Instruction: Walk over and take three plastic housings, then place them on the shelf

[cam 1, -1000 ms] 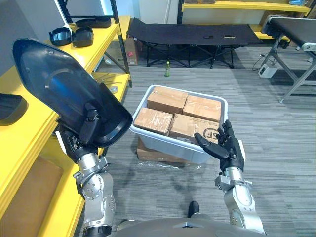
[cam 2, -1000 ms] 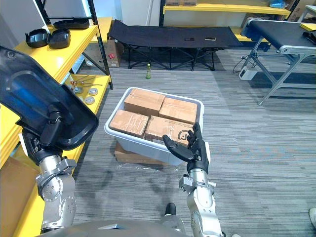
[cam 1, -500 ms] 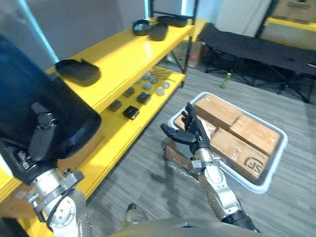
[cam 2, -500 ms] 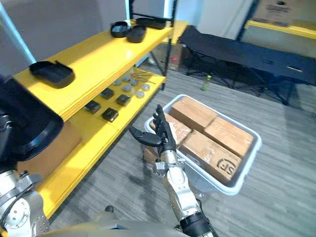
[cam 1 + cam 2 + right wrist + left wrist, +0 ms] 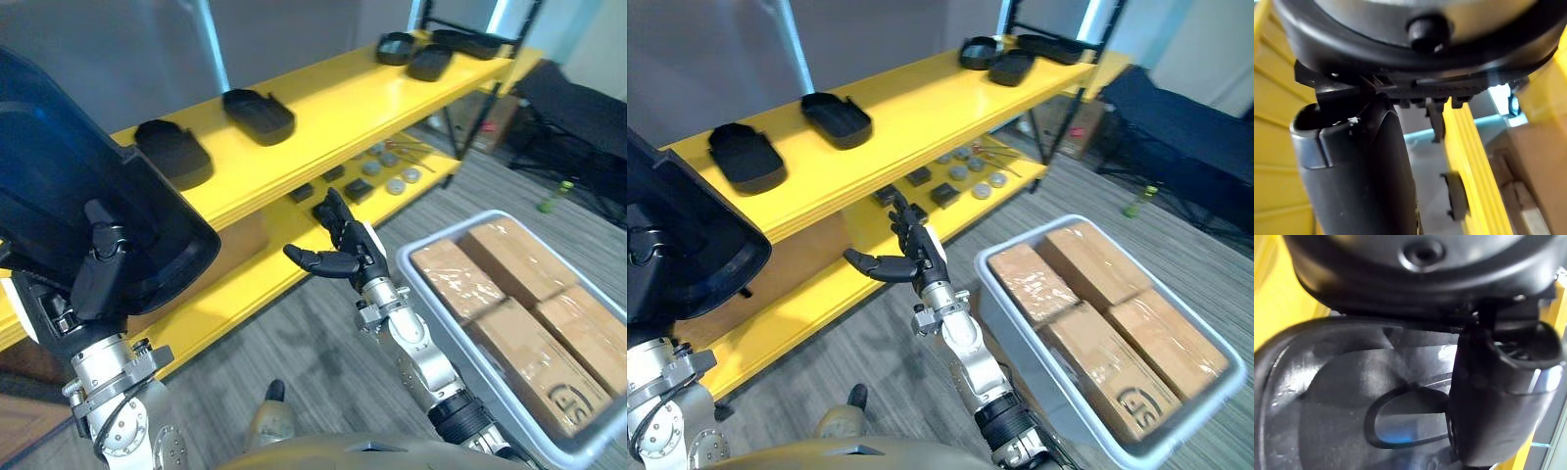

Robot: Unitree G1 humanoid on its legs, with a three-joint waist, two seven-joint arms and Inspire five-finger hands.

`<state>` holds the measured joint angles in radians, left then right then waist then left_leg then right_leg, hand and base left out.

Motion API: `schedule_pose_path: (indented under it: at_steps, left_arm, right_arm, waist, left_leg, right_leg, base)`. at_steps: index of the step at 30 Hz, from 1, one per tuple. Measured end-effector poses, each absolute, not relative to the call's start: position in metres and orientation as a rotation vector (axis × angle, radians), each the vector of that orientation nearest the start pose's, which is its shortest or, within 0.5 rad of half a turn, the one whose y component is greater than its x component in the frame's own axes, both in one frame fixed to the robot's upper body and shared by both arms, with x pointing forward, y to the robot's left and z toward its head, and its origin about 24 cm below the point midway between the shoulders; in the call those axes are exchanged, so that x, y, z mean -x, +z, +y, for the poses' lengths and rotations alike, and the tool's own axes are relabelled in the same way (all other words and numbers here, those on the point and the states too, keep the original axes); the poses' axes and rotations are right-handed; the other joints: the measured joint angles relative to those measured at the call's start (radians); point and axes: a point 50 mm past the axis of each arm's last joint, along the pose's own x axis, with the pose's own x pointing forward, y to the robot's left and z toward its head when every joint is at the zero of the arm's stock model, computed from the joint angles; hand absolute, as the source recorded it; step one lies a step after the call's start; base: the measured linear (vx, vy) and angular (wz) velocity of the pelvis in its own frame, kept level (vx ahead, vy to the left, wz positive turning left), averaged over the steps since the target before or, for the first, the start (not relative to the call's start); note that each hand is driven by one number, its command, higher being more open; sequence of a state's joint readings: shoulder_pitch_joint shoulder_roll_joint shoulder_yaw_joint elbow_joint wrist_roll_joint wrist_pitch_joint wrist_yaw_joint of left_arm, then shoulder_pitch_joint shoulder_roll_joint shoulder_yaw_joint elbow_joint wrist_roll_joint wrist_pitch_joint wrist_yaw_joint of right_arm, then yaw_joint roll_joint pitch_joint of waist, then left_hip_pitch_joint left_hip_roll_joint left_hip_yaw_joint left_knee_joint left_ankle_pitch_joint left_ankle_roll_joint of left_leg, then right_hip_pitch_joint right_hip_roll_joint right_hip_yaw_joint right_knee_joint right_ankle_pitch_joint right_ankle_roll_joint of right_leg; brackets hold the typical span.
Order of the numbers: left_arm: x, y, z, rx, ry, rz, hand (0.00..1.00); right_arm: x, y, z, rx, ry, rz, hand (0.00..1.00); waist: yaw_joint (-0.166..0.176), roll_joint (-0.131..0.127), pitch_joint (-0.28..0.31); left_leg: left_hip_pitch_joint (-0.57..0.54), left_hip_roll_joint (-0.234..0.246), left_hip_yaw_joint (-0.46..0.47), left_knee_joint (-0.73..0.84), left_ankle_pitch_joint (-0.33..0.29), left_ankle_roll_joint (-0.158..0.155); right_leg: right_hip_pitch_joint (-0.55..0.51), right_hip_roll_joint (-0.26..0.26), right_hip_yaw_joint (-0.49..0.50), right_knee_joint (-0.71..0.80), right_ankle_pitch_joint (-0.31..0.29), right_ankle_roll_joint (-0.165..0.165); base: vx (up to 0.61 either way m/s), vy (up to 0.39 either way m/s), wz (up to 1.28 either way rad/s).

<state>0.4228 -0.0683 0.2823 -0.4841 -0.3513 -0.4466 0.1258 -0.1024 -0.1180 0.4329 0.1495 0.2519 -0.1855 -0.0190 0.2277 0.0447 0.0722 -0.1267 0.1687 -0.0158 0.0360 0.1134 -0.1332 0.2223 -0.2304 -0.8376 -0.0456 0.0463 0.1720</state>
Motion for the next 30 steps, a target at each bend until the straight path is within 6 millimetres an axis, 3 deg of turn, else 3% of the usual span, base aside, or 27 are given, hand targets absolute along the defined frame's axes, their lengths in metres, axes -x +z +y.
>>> schedule_pose_path:
  at_steps: [2,4,7,13,17,20,22,23,24,26,27,28,29,30]
  left_arm:
    - [-0.141,0.109,0.232,0.26,0.491,-0.59,0.0]
    - [-0.162,0.119,0.207,0.29,0.261,-0.627,0.0]
    - [-0.165,0.119,0.192,0.295,0.152,-0.617,0.0]
    - [-0.165,0.118,0.191,0.308,0.168,-0.613,0.0]
    - [-0.164,0.118,0.192,0.311,0.183,-0.616,0.0]
    - [-0.164,0.118,0.193,0.312,0.19,-0.619,0.0]
    - [-0.163,0.119,0.196,0.3,0.205,-0.624,0.0]
    - [-0.162,0.119,0.198,0.294,0.211,-0.626,0.0]
    - [-0.161,0.12,0.202,0.278,0.225,-0.631,0.0]
    - [-0.16,0.122,0.207,0.255,0.251,-0.644,0.0]
    - [-0.158,0.123,0.212,0.216,0.273,-0.645,0.0]
    - [-0.158,0.125,0.215,0.183,0.286,-0.649,0.0]
    - [-0.158,0.129,0.22,0.119,0.306,-0.66,0.0]
    - [-0.159,0.133,0.225,0.095,0.325,-0.671,0.0]
  right_arm:
    - [-0.251,0.038,-0.071,-0.088,0.406,-0.059,1.0]
    - [-0.251,0.037,-0.085,-0.082,0.324,-0.061,1.0]
    - [-0.252,0.037,-0.094,-0.062,0.308,-0.066,1.0]
    - [-0.251,0.038,-0.109,-0.036,0.283,-0.074,1.0]
    - [-0.25,0.052,-0.106,-0.055,0.289,-0.155,1.0]
    - [-0.252,0.058,-0.105,-0.079,0.259,-0.203,1.0]
    - [-0.252,0.061,-0.101,-0.114,0.226,-0.221,1.0]
    - [-0.252,0.062,-0.1,-0.125,0.218,-0.226,1.0]
    - [-0.252,0.064,-0.098,-0.147,0.206,-0.243,1.0]
    - [-0.253,0.07,-0.099,-0.161,0.207,-0.29,1.0]
    - [-0.252,0.072,-0.098,-0.167,0.216,-0.315,1.0]
    - [-0.253,0.075,-0.097,-0.171,0.224,-0.331,1.0]
    - [-0.256,0.083,-0.094,-0.176,0.238,-0.373,1.0]
    - [-0.261,0.093,-0.091,-0.177,0.258,-0.421,1.0]
  waist:
    - [-0.012,-0.003,0.002]
    - [-0.056,-0.036,0.016]
    - [-0.064,-0.033,0.032]
    - [-0.069,-0.014,0.059]
    - [-0.062,-0.021,0.107]
    - [-0.046,-0.033,0.131]
    - [-0.033,-0.041,0.139]
    - [-0.028,-0.045,0.14]
    - [-0.016,-0.055,0.136]
    - [-0.012,-0.048,0.127]
    - [-0.016,-0.051,0.113]
    - [-0.023,-0.056,0.111]
    - [-0.039,-0.055,0.114]
    - [-0.049,-0.059,0.113]
  left_leg:
    - [-0.015,-0.017,-0.03,-0.007,0.01,0.014]
    - [-0.025,-0.06,-0.124,-0.054,0.058,0.013]
    - [-0.02,-0.055,-0.129,-0.074,0.091,0.004]
    - [-0.015,-0.039,-0.124,-0.053,0.077,0.009]
    - [-0.085,-0.041,-0.124,0.075,0.019,0.014]
    - [-0.147,-0.071,-0.124,0.252,-0.077,0.018]
    - [-0.172,-0.104,-0.111,0.4,-0.178,0.034]
    - [-0.172,-0.112,-0.1,0.426,-0.2,0.044]
    - [-0.17,-0.125,-0.071,0.468,-0.239,0.065]
    - [-0.164,-0.132,-0.049,0.495,-0.286,0.078]
    - [-0.156,-0.139,-0.051,0.474,-0.289,0.098]
    - [-0.143,-0.143,-0.05,0.454,-0.285,0.108]
    - [-0.121,-0.146,-0.073,0.423,-0.28,0.124]
    - [-0.087,-0.149,-0.089,0.384,-0.275,0.134]
  right_leg:
    - [-0.042,-0.03,0.08,0.116,-0.075,-0.005]
    - [-0.078,-0.038,0.239,0.232,-0.188,-0.014]
    - [-0.085,-0.038,0.233,0.264,-0.203,0.0]
    - [-0.097,-0.032,0.241,0.305,-0.243,-0.016]
    - [-0.119,-0.046,0.24,0.355,-0.27,-0.013]
    - [-0.105,-0.083,0.24,0.403,-0.292,0.001]
    - [-0.065,-0.127,0.237,0.428,-0.314,0.023]
    - [-0.056,-0.138,0.237,0.425,-0.317,0.024]
    - [-0.029,-0.154,0.235,0.399,-0.312,0.015]
    - [-0.044,-0.166,0.271,0.46,-0.249,-0.112]
    - [-0.12,-0.187,0.335,0.565,-0.16,-0.181]
    - [-0.153,-0.194,0.374,0.608,-0.112,-0.18]
    - [-0.2,-0.182,0.43,0.689,-0.111,-0.142]
    - [-0.236,-0.144,0.456,0.743,-0.191,-0.116]
  base:
    - [0.03,0.103,0.59]
    - [-0.03,-0.024,1.25]
    - [-0.04,-0.081,0.32]
    - [-0.09,-0.038,-0.02]
    - [-0.08,0.015,0.05]
    - [0.04,0.098,0.08]
    - [0.07,0.175,0.07]
    - [0.1,0.197,-0.02]
    - [0.15,0.183,-0.13]
    - [0.21,0.232,-0.07]
    - [0.21,0.284,0.08]
    - [0.26,0.337,0.2]
    - [0.27,0.144,0.26]
    - [0.28,0.102,0.29]
